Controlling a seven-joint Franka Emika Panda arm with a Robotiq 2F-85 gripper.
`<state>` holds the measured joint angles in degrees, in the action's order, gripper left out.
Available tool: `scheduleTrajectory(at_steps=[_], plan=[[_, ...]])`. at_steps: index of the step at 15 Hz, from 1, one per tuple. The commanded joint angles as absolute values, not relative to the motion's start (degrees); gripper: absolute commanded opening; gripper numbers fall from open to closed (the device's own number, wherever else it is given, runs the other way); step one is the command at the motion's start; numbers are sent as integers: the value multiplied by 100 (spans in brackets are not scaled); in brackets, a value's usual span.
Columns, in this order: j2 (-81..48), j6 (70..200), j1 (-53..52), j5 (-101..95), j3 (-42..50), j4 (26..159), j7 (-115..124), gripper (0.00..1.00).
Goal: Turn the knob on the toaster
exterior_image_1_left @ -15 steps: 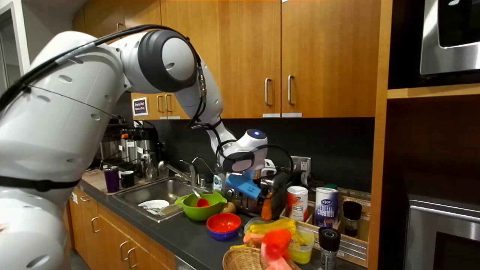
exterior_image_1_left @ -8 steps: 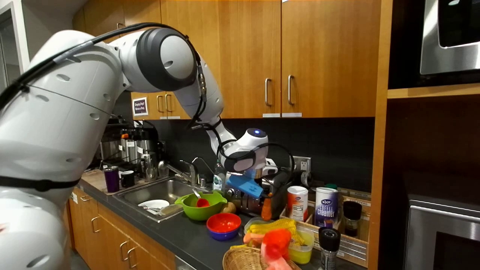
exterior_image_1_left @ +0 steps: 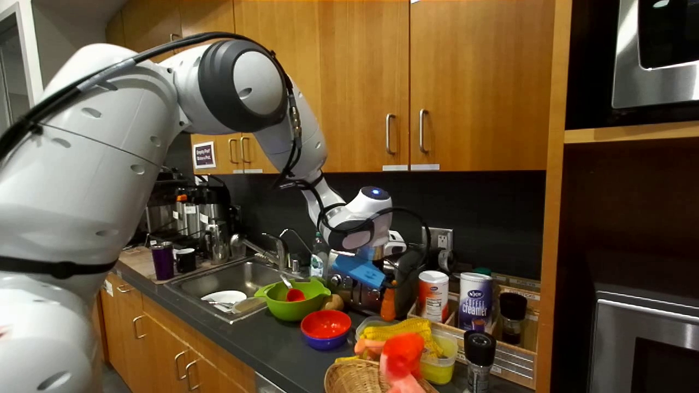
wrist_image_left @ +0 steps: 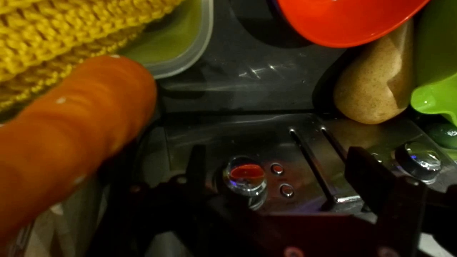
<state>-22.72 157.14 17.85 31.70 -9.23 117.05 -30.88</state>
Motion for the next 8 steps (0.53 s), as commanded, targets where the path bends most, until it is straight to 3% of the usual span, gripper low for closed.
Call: scheduleTrajectory(at_steps=[1, 8], plan=[[-2314, 15766, 1842, 3173, -947, 11638, -3068, 100], [-2588, 15905, 1947, 3252, -1045, 11396, -3121, 100]])
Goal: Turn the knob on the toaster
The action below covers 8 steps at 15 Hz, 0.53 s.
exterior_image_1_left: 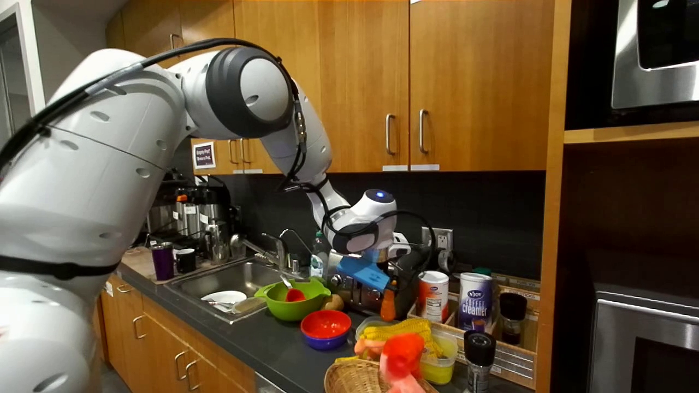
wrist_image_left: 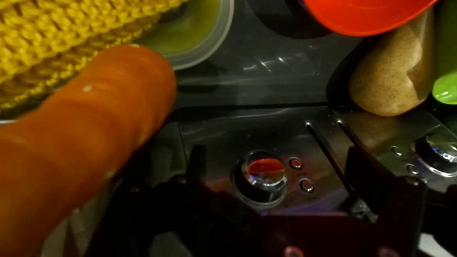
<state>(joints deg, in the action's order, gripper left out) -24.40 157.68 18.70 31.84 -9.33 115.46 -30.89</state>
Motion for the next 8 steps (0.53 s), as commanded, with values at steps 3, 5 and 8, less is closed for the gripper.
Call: scheduleTrajectory(at_steps=[3, 5, 8], plan=[[-2694, 16019, 1983, 3235, -1112, 11297, -3116, 100], [-2740, 16072, 1993, 3208, -1139, 11261, -3098, 100], [-2741, 16089, 2008, 3197, -1139, 11255, -3066, 74]])
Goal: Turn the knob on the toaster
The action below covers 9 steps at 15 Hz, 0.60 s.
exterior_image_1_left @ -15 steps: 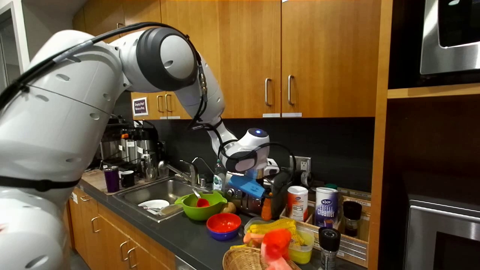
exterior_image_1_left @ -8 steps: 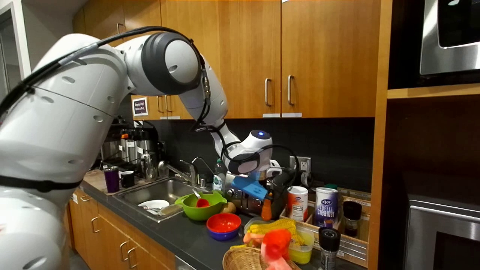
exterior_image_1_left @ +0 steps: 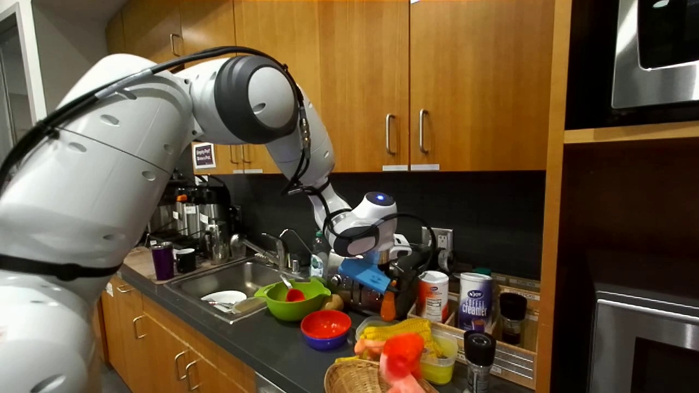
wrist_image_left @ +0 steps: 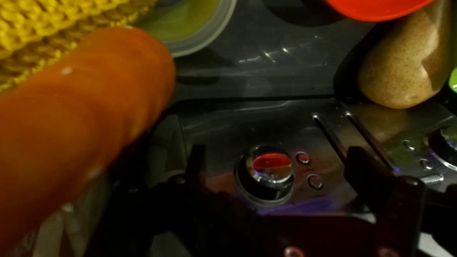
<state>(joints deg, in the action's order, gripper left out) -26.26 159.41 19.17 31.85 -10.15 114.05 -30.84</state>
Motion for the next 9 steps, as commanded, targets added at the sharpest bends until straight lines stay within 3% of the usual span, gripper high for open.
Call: scheduleTrajectory(at_steps=[1, 8, 9], plan=[[-2743, 16095, 2023, 3200, -1136, 11255, -3062, 69], [-2678, 16057, 2055, 3170, -1152, 11312, -3004, 17], [-2667, 16054, 2057, 3163, -1146, 11327, -2989, 14]])
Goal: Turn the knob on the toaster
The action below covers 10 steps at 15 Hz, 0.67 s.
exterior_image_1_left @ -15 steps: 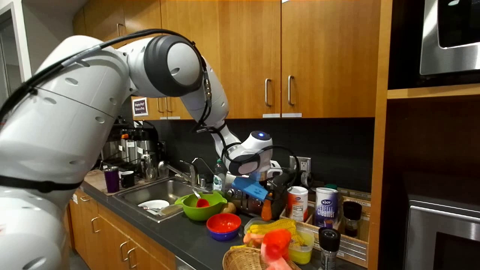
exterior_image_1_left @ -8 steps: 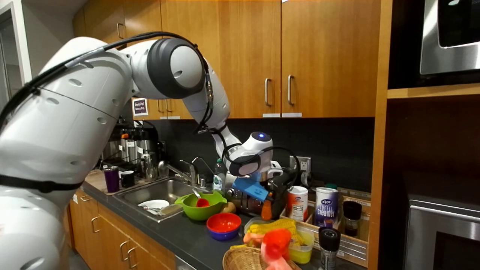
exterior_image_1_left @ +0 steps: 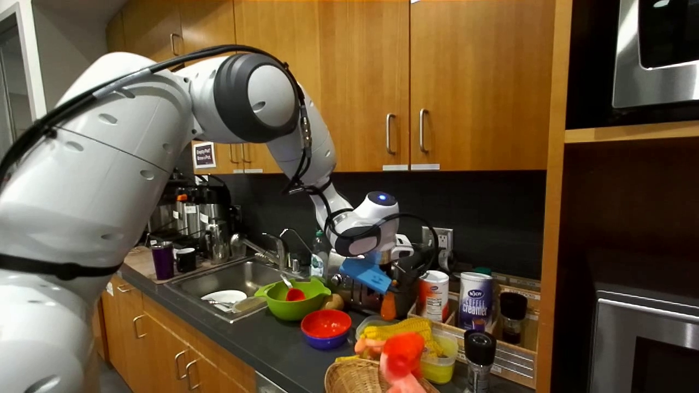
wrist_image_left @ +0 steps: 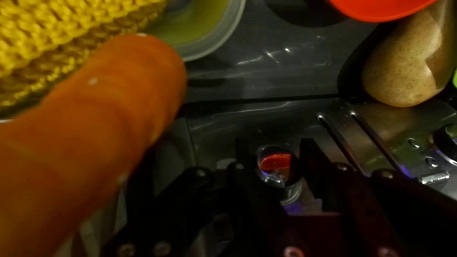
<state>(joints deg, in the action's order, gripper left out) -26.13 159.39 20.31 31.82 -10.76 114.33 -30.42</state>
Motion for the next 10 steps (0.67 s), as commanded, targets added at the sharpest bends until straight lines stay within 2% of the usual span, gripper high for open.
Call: scheduleTrajectory(at_steps=[1, 5, 10], plan=[[-2661, 16049, 2055, 3165, -1156, 11322, -2989, 14], [-2650, 15992, 2103, 3227, -1210, 11314, -3024, 14], [-2700, 15690, 2606, 4118, -1732, 11182, -3651, 14]])
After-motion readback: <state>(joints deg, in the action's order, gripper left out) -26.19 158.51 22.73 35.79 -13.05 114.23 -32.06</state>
